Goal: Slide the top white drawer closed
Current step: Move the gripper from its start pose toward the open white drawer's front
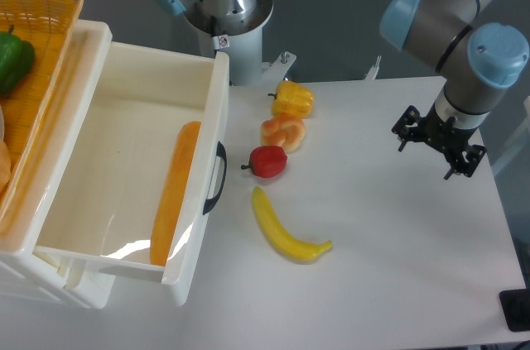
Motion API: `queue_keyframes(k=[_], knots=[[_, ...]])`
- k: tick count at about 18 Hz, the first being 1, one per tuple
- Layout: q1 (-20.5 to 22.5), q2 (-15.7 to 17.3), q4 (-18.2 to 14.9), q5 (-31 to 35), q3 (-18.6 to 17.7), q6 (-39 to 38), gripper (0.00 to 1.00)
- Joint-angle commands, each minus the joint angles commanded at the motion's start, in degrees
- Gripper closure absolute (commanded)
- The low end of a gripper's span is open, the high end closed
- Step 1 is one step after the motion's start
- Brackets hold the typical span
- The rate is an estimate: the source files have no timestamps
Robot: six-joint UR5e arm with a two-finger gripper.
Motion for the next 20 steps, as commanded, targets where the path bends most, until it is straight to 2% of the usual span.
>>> queue_keyframes(k=[5, 7, 9, 10, 13, 18, 20], knots=[[-1.23, 0.88, -0.7, 0.35, -0.79, -0.79, 0.0], [-1.93, 2.54, 0.17, -0.17, -4.11, -3.06, 0.0], [-1.76, 4.3, 3.24, -0.7, -7.46, -5.53, 0.0], [-1.85, 4.48, 3.69, -0.53, -8.78, -5.62, 0.0], [-2.02, 6.24, 3.43, 0.17, -10.81, -5.89, 0.0], [-2.46, 9.22, 1.67, 2.37, -13.79, -10.8, 0.0], [-4.47, 9.32, 1.5, 2.63, -14.67, -13.78, 0.0]])
